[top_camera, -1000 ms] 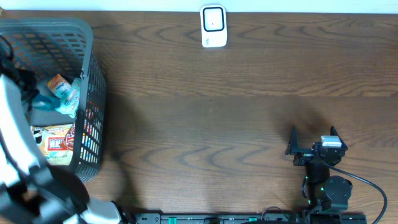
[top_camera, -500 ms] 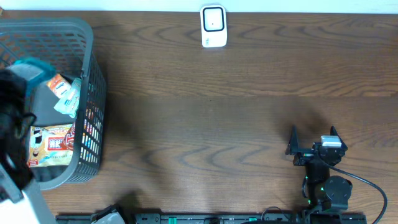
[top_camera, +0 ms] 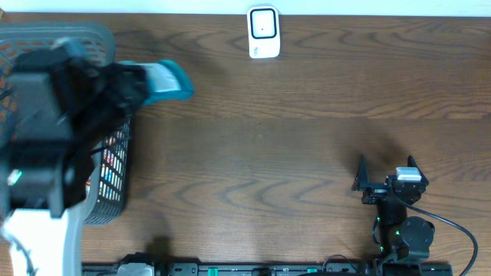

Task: Scan the item barcode
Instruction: 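Carry the bottle to the white scanner and hold it there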

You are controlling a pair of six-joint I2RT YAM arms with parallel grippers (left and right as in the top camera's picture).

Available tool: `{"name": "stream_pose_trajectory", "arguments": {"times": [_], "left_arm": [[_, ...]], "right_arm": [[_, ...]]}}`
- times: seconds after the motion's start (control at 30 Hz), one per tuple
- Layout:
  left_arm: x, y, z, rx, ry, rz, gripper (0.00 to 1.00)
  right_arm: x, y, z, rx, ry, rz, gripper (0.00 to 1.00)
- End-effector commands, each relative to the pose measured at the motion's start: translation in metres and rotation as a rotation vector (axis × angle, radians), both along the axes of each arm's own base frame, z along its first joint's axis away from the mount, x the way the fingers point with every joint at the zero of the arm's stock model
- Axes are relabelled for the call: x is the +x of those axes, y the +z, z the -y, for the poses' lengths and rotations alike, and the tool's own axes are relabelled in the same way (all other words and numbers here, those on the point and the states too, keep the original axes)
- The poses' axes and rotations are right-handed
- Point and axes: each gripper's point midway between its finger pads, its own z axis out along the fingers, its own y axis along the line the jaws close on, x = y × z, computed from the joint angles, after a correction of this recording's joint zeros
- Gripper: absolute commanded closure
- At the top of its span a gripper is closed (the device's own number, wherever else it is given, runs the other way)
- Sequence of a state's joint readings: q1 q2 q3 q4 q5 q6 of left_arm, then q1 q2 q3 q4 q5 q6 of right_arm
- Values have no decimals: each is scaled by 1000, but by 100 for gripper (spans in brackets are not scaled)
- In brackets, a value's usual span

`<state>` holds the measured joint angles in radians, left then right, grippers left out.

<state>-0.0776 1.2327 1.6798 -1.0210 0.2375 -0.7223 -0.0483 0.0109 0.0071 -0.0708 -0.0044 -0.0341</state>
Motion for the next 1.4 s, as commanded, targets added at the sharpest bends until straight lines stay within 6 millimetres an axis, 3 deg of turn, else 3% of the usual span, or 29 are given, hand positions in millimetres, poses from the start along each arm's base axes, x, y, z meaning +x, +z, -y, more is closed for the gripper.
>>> {"name": "stream_pose_trajectory", "arguments": {"times": [0.0,0.23,0.43,0.6,0.67,1.07,1.37], "left_arm": [[16,-17,40,107,-209,-14,67],[35,-86,117,279,-551,-119,67],[30,-140,181,471,-909,-107,67],[21,-172,218,594,-1148,-60,67],[21,-181,228,637,-1213,-32,67],[61,-227,258,709,-1217,30,67],[68,-262,258,771,-1269,-5,66]], "right_arm": [[0,-1,-2,-8,9,-1,1],[0,-1,-2,-8,9,-1,1],[0,-1,-2,-8,9,-1,1],[0,-1,-2,-8,9,-1,1],[0,-1,-2,-8,9,-1,1],[0,-1,-2,-8,9,-1,1],[0,-1,-2,-8,9,-1,1]]}}
